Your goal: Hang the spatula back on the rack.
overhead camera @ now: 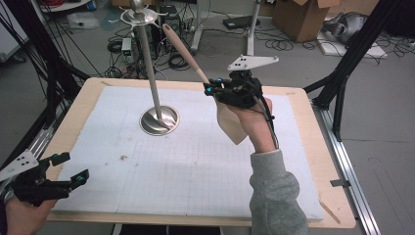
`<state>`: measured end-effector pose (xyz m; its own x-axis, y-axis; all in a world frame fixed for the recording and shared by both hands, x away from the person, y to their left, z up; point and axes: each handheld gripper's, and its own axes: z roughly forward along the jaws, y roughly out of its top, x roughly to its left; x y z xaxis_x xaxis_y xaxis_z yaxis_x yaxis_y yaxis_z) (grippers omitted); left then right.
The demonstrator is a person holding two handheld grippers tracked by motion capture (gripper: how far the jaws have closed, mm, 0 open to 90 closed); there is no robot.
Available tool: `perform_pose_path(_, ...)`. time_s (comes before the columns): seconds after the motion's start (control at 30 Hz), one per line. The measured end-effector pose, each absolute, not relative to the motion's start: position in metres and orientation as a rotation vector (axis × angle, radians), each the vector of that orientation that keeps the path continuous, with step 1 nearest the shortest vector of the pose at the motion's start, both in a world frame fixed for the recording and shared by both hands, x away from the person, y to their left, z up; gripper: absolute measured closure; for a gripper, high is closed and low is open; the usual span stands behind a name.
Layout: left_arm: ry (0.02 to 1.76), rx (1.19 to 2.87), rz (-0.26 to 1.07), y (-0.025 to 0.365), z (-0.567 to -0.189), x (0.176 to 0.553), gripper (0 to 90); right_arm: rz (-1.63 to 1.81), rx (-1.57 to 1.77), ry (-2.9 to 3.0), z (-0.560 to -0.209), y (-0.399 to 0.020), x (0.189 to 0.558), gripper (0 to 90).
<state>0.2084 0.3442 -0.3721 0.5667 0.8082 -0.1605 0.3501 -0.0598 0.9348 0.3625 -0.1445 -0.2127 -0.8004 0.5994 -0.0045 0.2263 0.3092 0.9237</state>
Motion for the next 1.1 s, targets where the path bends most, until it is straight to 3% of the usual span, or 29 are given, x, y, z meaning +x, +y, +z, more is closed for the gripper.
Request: perform_pose_path(1.1,1.002,1.655,0.497,0.348,-0.375,0.206,1.7,1.512,0.751,2.265,-0.212,-0.136,0.375,78.6)
